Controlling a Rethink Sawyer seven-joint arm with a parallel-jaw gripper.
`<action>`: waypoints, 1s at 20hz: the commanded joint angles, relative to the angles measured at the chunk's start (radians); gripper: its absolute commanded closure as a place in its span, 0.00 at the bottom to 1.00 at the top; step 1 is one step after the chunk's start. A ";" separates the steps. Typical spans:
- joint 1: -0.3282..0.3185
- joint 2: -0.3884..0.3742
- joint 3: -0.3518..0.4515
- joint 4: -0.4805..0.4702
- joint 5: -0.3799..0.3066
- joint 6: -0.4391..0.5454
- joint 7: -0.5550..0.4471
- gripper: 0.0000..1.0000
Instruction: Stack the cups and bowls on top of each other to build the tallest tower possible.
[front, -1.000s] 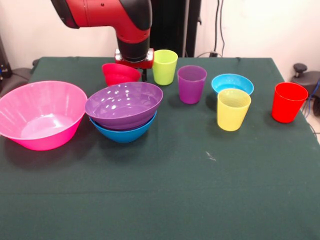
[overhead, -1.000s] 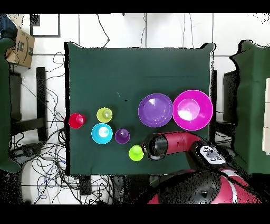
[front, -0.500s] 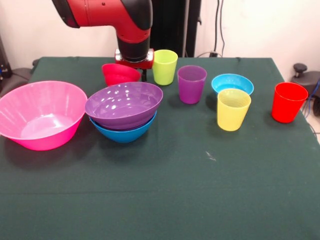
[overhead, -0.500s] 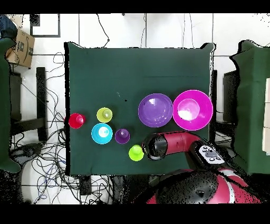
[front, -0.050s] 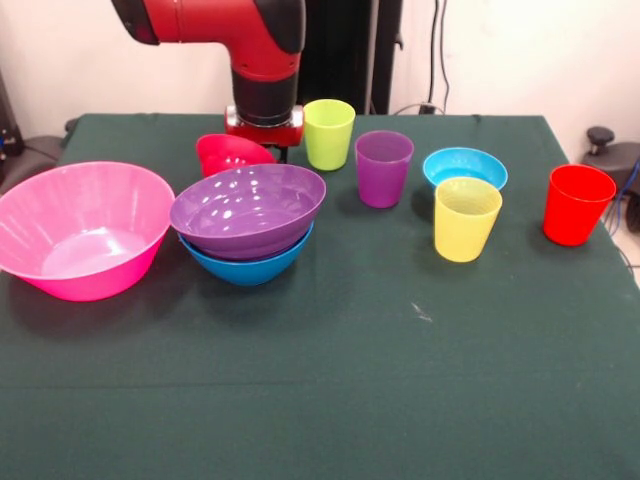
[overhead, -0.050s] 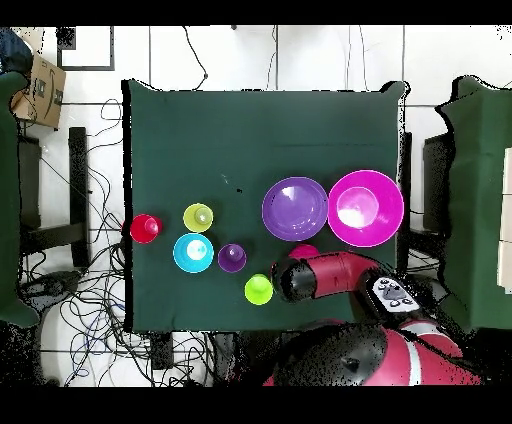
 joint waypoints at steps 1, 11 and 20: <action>0.046 0.023 0.012 -0.108 -0.044 -0.227 0.117 0.00; 0.086 0.031 -0.047 -0.121 -0.012 -0.264 0.128 1.00; 0.124 0.039 -0.105 -0.127 0.021 -0.316 0.133 1.00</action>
